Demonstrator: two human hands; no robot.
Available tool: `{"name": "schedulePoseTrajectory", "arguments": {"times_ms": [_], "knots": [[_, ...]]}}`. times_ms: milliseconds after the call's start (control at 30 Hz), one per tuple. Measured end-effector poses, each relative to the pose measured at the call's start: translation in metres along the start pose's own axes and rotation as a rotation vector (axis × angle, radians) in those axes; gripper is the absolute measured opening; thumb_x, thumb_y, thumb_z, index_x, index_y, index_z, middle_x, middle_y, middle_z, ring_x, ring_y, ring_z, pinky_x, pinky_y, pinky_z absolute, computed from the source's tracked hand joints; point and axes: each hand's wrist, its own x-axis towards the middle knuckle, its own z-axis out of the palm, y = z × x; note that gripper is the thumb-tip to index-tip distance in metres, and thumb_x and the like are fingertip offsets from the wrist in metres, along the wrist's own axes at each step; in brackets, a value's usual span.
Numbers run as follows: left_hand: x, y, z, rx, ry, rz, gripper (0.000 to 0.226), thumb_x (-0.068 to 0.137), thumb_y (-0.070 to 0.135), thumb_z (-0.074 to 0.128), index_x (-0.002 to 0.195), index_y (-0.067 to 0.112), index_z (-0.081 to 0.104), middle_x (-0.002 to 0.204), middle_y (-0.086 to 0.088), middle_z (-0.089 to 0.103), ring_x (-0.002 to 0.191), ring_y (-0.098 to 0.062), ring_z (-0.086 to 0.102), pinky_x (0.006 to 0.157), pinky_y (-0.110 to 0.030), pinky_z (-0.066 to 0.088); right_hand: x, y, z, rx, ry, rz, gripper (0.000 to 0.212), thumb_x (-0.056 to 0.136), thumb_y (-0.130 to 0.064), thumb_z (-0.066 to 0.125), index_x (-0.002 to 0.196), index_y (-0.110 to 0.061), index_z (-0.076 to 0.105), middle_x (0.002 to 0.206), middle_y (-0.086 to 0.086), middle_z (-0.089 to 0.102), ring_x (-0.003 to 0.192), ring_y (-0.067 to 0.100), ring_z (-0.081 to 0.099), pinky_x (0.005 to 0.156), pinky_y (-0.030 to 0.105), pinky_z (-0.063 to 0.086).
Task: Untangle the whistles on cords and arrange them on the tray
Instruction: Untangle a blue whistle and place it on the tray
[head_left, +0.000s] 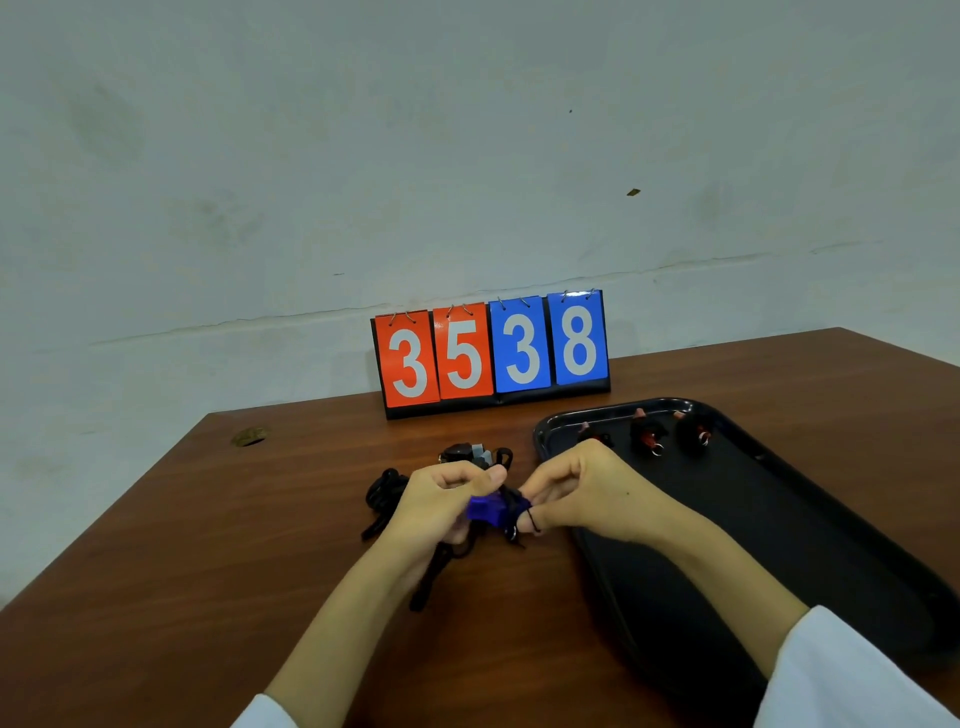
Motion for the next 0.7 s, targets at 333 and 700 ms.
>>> {"name": "schedulePoseTrajectory", "arguments": {"times_ms": [333, 700], "knots": [[-0.002, -0.002, 0.010, -0.142, -0.069, 0.012, 0.034, 0.096, 0.030, 0.047, 0.084, 0.003, 0.064, 0.049, 0.000, 0.044, 0.033, -0.006, 0.025, 0.035, -0.017, 0.016, -0.001, -0.004, -0.009, 0.358, 0.401, 0.024, 0.017, 0.075, 0.000, 0.070, 0.082, -0.016, 0.066, 0.079, 0.007, 0.070, 0.067, 0.011, 0.069, 0.063, 0.022, 0.057], [-0.009, -0.003, 0.024, 0.416, 0.070, 0.358, 0.020, 0.095, 0.027, 0.050, 0.083, 0.021, 0.065, 0.055, 0.010, 0.058, 0.051, 0.000, 0.052, 0.057, -0.012, 0.042, 0.008, 0.014, -0.009, 0.155, 0.681, 0.174, 0.019, 0.076, -0.016, 0.074, 0.094, -0.013, 0.068, 0.079, 0.000, 0.069, 0.072, 0.010, 0.067, 0.069, 0.026, 0.057]]}}
